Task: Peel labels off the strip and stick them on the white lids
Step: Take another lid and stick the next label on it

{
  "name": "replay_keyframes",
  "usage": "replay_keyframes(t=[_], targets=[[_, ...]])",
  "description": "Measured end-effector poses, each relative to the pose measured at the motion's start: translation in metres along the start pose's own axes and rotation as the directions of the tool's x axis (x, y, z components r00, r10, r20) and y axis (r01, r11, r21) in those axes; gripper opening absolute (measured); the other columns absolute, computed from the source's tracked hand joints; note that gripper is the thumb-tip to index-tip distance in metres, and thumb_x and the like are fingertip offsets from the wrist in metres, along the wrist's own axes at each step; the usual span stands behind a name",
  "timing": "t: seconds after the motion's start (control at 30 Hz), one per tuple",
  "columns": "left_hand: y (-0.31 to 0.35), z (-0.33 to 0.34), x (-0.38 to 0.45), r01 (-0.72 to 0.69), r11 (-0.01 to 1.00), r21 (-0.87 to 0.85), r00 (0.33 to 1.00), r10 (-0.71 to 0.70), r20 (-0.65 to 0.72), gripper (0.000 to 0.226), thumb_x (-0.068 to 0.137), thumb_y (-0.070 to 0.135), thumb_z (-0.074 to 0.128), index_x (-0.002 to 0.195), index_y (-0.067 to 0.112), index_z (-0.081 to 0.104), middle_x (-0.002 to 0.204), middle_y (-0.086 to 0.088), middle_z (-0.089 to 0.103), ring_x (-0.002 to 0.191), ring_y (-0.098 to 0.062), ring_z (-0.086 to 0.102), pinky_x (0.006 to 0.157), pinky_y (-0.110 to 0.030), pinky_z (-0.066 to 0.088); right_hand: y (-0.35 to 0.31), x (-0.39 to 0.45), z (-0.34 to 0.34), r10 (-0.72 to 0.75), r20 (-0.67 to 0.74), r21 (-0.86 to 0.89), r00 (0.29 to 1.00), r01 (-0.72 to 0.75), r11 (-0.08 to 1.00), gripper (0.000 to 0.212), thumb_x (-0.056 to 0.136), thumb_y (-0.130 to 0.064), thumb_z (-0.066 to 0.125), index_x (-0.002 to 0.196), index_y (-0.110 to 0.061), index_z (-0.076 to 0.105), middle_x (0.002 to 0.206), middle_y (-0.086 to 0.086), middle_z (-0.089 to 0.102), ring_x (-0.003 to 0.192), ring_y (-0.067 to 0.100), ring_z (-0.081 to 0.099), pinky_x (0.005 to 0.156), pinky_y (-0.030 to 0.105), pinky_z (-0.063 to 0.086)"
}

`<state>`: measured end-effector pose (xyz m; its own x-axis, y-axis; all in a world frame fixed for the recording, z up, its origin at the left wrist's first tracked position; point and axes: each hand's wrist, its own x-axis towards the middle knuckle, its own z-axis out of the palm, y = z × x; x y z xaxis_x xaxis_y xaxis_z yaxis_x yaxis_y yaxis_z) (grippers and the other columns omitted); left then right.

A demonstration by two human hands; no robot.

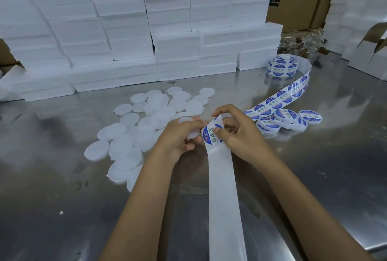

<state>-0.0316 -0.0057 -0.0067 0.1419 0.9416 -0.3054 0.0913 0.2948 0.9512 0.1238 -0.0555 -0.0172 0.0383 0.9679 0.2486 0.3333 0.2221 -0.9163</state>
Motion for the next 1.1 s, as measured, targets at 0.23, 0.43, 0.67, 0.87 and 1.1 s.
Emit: replay_keyframes(t=[0.23, 0.43, 0.67, 0.87, 1.1], targets=[[0.002, 0.000, -0.003, 0.009, 0.999, -0.045, 1.000, -0.009, -0.010, 0.010, 0.084, 0.011, 0.072, 0.074, 0.013, 0.071, 0.069, -0.008, 0.070, 0.046, -0.010, 0.056, 0.049, -0.021, 0.048, 0.004, -0.004, 0.004, -0.231, -0.002, -0.521, 0.973, 0.196, 0.831, 0.018, 0.088, -0.029, 0.065, 0.103, -0.038, 0.059, 0.089, -0.013, 0.065, 0.073, 0.005, 0.057, 0.059, 0.018, 0.046], [-0.003, 0.000, 0.005, -0.049, 0.998, 0.050, 0.990, 0.056, -0.132, 0.009, 0.083, 0.010, 0.068, 0.074, 0.013, 0.069, 0.053, -0.002, 0.066, 0.038, -0.008, 0.052, 0.047, -0.022, 0.047, 0.000, -0.008, 0.009, -0.441, 0.058, -0.787, 0.896, 0.313, 0.532, 0.021, 0.089, -0.034, 0.061, 0.109, -0.036, 0.066, 0.079, -0.008, 0.072, 0.069, 0.016, 0.065, 0.054, 0.028, 0.046], [-0.002, 0.009, 0.017, 0.022, 0.973, 0.230, 0.972, 0.032, -0.231, 0.012, 0.088, 0.013, 0.066, 0.076, 0.012, 0.063, 0.038, 0.004, 0.056, 0.027, -0.005, 0.045, 0.036, -0.014, 0.040, -0.003, -0.012, 0.019, -0.436, 0.037, -0.832, 0.899, 0.270, 0.485, 0.015, 0.080, -0.028, 0.072, 0.095, -0.029, 0.072, 0.059, -0.006, 0.060, 0.049, 0.011, 0.046, 0.045, 0.016, 0.019], [-0.004, 0.006, 0.010, -0.038, 0.976, 0.213, 0.984, 0.073, -0.160, 0.006, 0.083, 0.008, 0.064, 0.085, 0.007, 0.069, 0.058, -0.006, 0.063, 0.041, -0.011, 0.052, 0.041, -0.019, 0.042, -0.006, -0.007, 0.015, -0.378, -0.086, -0.509, 0.922, 0.285, 0.812, 0.007, 0.074, -0.019, 0.072, 0.081, -0.021, 0.070, 0.086, -0.009, 0.047, 0.089, 0.009, 0.043, 0.070, 0.019, 0.038], [-0.008, 0.003, 0.009, -0.127, 0.942, 0.309, 0.976, 0.174, -0.131, 0.008, 0.086, 0.013, 0.068, 0.079, 0.013, 0.068, 0.046, -0.003, 0.059, 0.046, -0.019, 0.051, 0.044, -0.024, 0.041, -0.016, -0.008, 0.017, -0.268, -0.203, -0.058, 0.942, 0.262, 0.963, 0.013, 0.073, 0.002, 0.065, 0.077, -0.009, 0.059, 0.079, -0.006, 0.056, 0.079, 0.008, 0.050, 0.076, 0.017, 0.039]])
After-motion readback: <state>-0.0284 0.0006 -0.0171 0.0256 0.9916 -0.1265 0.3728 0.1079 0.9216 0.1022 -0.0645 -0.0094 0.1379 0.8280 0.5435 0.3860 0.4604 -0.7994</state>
